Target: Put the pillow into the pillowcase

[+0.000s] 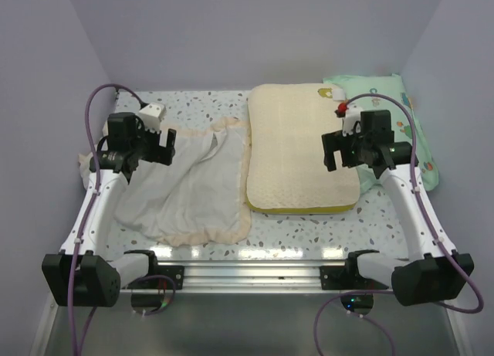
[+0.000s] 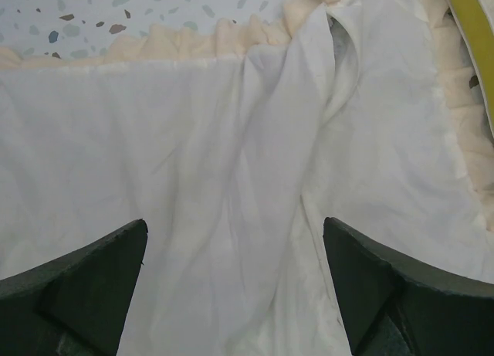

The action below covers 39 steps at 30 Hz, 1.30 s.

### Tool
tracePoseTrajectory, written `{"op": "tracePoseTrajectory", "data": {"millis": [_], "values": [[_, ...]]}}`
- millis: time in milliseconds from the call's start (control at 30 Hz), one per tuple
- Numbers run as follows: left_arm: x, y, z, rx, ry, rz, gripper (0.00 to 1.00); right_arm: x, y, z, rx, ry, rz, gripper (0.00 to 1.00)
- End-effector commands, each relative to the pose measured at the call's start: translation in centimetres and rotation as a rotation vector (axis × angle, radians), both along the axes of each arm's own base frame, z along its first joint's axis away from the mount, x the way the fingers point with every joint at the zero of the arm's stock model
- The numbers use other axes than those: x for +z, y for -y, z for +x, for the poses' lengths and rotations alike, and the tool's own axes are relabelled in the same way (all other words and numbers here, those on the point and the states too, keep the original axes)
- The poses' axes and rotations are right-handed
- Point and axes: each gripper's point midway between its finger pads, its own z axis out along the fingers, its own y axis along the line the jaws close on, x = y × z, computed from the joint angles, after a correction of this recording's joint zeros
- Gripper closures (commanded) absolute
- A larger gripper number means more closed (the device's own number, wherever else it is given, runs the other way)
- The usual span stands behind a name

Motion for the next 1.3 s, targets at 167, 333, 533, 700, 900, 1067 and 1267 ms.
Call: {"op": "tracePoseTrajectory", "data": {"millis": [167, 333, 533, 700, 900, 1067, 1267], "values": [[1.7, -0.1, 2.1, 0.062, 0.022, -0.044, 0.0, -0.1, -2.8, 7.1, -0.113, 0.014, 0.093, 0.01], [1.6, -0.2, 2.2, 0.075, 0.014, -0.051, 0.0, -0.1, -5.4, 11.6, -0.119, 0.051, 0.057, 0.01], [0.5, -0.2, 1.9, 0.088, -0.012, -0.06, 0.0, -3.7, -7.6, 17.2, -0.168, 0.029, -0.001, 0.01], [-0.7, -0.3, 1.5, 0.103, -0.04, -0.06, 0.0, -9.1, -8.5, 21.5, -0.206, -0.026, -0.031, 0.01], [-1.2, -0.9, 1.3, 0.14, -0.049, -0.044, 0.0, -15.4, -9.3, 22.8, -0.217, -0.145, -0.054, 0.01], [-1.2, -1.2, 1.1, 0.154, -0.052, -0.039, 0.0, -22.0, -8.9, 20.9, -0.191, -0.315, -0.073, 0.12], [-1.0, -1.1, 1.1, 0.155, -0.045, -0.045, 0.0, -20.6, -9.3, 19.2, -0.102, -0.391, -0.035, 1.0]]}}
